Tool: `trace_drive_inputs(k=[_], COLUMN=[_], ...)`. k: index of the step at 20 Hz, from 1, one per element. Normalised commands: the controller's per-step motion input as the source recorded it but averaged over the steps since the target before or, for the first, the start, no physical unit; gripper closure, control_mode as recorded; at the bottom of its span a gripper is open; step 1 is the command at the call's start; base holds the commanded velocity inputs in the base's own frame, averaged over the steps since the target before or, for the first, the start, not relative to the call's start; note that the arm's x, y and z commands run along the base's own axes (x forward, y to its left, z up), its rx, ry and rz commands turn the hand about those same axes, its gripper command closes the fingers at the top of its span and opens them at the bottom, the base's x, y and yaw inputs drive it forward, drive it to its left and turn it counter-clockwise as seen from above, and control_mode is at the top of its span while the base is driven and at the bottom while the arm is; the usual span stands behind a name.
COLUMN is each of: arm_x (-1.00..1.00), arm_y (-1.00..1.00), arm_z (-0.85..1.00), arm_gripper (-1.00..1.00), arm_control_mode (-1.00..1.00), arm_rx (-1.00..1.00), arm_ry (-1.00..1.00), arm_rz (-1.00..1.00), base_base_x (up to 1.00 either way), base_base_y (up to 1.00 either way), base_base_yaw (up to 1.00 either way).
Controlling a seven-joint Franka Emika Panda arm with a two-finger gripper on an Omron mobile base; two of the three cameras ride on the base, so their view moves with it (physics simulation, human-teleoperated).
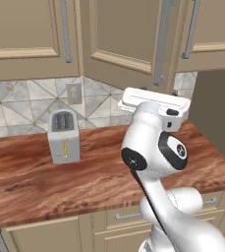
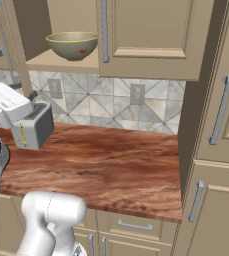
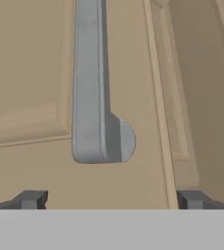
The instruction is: Open the cabinet. Pick the bowls from the counter and place them in the cabinet. Then close the cabinet.
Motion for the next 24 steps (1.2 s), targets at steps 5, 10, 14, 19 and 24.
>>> trace_drive_inputs(k=[5,10,14,19,24], arm_x=[0.79,0.88,0.97,0.96,0.99], arm_y=[-0.24,-0.19,-0.01,-0.01,-0.05], arm_z=[0.02,0.05,0.03,0.03,0.00], arm_gripper=[-1.00,-1.00,-1.00,-1.00,-1.00], arm_control_mode=[-1.00,-1.00,-1.00,-1.00,-1.00], arm_rx=[0.00,0.00,-0.03,-0.03,-0.02], arm_ry=[-0.18,-0.12,-0.07,-0.05,-0.01], arm_rz=[0.00,0.00,0.00,0.00,0.00], base_base_x=[0.00,0.00,0.00,0.00,0.00], base_base_y=[0.00,0.00,0.00,0.00,0.00], base_base_yaw=[0.00,0.00,0.00,0.00,0.00])
